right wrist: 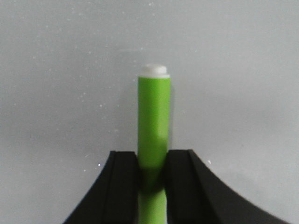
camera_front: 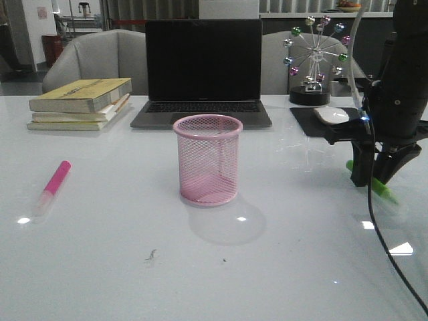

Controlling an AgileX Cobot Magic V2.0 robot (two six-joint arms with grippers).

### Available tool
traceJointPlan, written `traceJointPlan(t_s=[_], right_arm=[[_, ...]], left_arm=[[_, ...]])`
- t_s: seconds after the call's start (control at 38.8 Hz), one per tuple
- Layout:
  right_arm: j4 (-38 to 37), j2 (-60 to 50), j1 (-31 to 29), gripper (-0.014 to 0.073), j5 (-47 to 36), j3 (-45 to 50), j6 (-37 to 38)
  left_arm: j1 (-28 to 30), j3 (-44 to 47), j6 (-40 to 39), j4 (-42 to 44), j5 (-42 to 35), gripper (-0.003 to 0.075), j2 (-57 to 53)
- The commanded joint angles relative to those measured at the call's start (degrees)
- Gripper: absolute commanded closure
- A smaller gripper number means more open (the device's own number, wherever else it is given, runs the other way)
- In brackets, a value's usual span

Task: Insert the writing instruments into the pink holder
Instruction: 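Lower the right gripper onto the lime-green marker and close on it, then lift the green marker and carry it over the pink holder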

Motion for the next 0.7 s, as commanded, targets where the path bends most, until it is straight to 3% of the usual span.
traceJointPlan(t_s=[0.0,0.44,0.67], right_arm=[[-0.02,-3.37,0.31,0.0564,-1.4,-3.32,-0.23],[-0.01,-20.2,8.03,0.0564,-22.72,-4.63,-0.23],[-0.01,-22.81,18.3,0.0564,-39.21,0.81,-0.23]], left_arm=[[-0.05,-1.78,-0.59,-0.38,-4.5,0.0377,0.37],[-0.05,-1.78,-0.59,-0.38,-4.5,0.0377,0.37],[-0.05,-1.78,-0.59,-0.38,-4.5,0.0377,0.37]])
